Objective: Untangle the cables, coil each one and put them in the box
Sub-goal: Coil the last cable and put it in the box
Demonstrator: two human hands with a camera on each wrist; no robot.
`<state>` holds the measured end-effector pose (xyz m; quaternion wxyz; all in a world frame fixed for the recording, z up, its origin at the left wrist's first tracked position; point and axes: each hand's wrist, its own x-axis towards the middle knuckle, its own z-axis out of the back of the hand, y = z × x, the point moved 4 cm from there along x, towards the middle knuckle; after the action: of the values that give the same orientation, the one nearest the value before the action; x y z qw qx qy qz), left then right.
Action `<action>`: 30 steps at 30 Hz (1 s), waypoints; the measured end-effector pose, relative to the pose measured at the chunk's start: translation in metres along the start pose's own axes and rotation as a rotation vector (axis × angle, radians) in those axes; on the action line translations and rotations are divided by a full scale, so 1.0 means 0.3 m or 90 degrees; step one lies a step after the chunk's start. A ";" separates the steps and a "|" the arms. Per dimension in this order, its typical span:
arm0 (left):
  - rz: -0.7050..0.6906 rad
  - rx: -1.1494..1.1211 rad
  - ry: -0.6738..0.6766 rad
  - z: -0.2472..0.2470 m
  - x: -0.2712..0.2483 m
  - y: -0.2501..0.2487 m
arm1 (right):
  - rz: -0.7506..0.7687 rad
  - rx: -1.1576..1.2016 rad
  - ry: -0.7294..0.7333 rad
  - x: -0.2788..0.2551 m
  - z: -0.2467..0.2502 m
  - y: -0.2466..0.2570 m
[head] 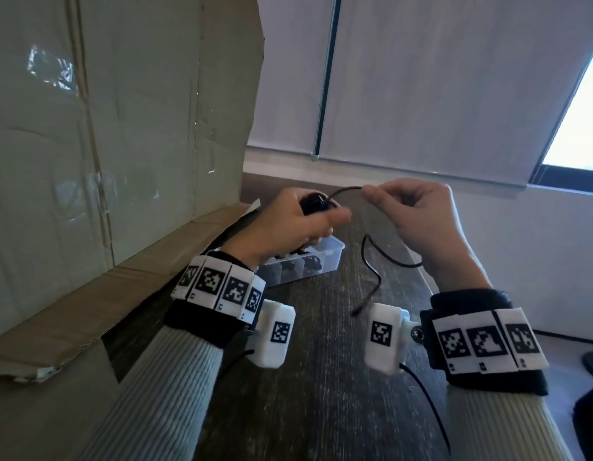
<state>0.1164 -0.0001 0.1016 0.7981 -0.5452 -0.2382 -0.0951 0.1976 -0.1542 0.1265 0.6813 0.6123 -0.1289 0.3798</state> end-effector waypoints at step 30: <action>0.104 0.123 0.061 -0.064 0.002 0.080 | -0.104 -0.147 0.342 -0.048 -0.087 0.009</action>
<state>0.1322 -0.0083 0.0766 0.8625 -0.4781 -0.1626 -0.0322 0.1786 -0.1352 0.1137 0.7846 0.4165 0.0630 0.4549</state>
